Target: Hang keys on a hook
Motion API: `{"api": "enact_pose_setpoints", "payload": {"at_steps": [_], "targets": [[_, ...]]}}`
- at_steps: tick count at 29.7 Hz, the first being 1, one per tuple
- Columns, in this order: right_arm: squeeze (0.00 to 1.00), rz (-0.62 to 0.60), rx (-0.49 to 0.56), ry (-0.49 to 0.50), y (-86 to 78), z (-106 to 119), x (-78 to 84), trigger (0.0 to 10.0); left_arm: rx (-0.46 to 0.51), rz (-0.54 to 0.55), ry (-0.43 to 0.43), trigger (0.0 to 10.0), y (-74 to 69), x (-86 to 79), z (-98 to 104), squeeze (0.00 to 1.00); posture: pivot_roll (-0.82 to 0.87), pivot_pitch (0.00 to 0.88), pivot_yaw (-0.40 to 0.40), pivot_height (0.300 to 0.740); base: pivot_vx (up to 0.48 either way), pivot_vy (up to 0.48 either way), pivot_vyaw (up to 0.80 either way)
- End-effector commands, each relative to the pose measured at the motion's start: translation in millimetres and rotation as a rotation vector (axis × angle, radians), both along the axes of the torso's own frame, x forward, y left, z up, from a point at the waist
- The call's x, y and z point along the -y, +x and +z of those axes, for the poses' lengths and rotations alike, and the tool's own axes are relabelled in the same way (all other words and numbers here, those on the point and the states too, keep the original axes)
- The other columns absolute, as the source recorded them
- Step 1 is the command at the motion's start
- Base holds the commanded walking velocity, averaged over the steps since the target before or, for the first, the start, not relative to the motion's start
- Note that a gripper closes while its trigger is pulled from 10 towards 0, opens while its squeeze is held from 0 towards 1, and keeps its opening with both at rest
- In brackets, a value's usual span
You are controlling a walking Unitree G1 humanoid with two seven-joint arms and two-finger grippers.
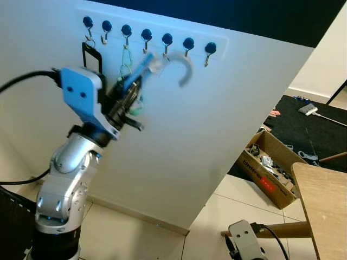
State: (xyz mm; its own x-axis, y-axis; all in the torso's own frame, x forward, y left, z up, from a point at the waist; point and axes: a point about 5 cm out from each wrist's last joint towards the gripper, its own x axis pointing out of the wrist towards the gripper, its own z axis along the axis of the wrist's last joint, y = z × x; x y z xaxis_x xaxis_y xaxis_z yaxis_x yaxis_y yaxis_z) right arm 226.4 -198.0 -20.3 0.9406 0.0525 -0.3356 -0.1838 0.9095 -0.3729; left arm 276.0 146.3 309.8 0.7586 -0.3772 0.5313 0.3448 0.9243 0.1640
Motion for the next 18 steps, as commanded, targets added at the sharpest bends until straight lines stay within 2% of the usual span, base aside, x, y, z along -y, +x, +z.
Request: {"api": "enact_pose_setpoints", "payload": {"at_steps": [1, 4, 18], "targets": [[0.0, -0.008, -0.016, 0.005, -4.9, -4, 0.0, 10.0, 0.003, 0.005, -0.026, 10.0, 2.3, 1.1, 0, 0.0, 0.13, 0.179, -0.093, 0.74, 0.0, 0.0, 0.0], [0.0, 0.006, 0.023, 0.022, 4.8, 2, -6.0, 10.0, -0.001, 0.064, -0.066, 10.0, 10.9, -5.8, 2, 0.0, 0.13, 0.179, -0.093, 0.74, 0.0, 0.0, 0.0], [0.0, 0.01, 0.043, 0.028, 7.6, 2, -7.0, 10.0, 0.018, 0.139, -0.124, 10.0, 25.1, -13.9, 9, 0.0, 0.12, 0.175, -0.092, 0.74, 0.0, 0.0, 0.0]]}}
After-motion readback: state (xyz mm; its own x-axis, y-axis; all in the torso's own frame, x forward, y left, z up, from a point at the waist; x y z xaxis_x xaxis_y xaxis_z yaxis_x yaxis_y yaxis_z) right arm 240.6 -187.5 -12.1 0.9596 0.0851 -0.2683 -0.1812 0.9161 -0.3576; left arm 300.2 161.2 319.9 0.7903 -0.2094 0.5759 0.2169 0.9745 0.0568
